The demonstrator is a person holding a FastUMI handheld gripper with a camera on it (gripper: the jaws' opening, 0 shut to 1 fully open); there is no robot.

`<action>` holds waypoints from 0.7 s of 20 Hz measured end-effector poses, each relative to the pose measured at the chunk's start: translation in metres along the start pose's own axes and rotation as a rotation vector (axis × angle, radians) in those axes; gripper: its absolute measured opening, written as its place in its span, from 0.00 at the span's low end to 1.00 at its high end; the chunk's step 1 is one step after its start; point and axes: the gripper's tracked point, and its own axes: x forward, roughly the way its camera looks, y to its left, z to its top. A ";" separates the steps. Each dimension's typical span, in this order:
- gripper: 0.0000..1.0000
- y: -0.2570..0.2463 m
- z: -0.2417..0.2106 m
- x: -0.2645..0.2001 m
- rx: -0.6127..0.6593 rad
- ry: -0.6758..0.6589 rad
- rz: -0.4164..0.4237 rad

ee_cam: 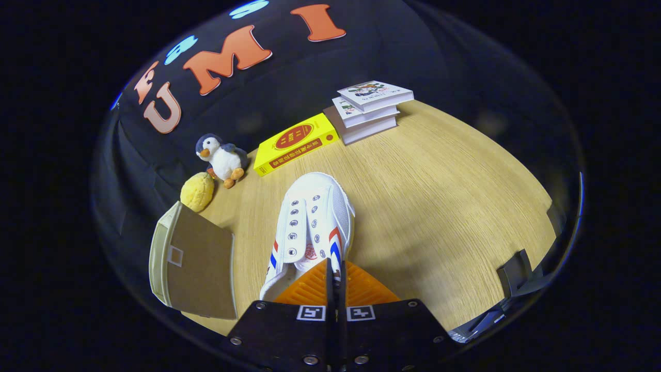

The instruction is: Open the storage box then place both shoes into the box .Put the left shoe in first, then the right shoe, with the right side of both shoes facing outward in a uniform manner.

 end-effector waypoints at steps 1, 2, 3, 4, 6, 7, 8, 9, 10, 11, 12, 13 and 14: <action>0.01 0.014 0.003 -0.007 0.000 -0.013 0.009; 0.01 0.030 0.006 -0.014 0.003 -0.026 0.021; 0.00 0.044 0.008 -0.022 0.007 -0.040 0.033; 0.01 0.061 0.011 -0.029 0.014 -0.054 0.047; 0.01 0.096 0.016 -0.043 0.024 -0.082 0.078; 0.00 0.113 0.017 -0.050 0.027 -0.093 0.097; 0.00 0.131 0.018 -0.056 0.031 -0.105 0.115; 0.00 0.151 0.018 -0.060 0.031 -0.111 0.134; 0.00 0.169 0.017 -0.065 0.032 -0.116 0.151; 0.01 0.186 0.015 -0.069 0.027 -0.118 0.165; 0.00 0.204 0.013 -0.071 0.019 -0.119 0.176; 0.00 0.219 0.008 -0.072 0.013 -0.119 0.183; 0.00 0.235 0.002 -0.070 0.005 -0.116 0.190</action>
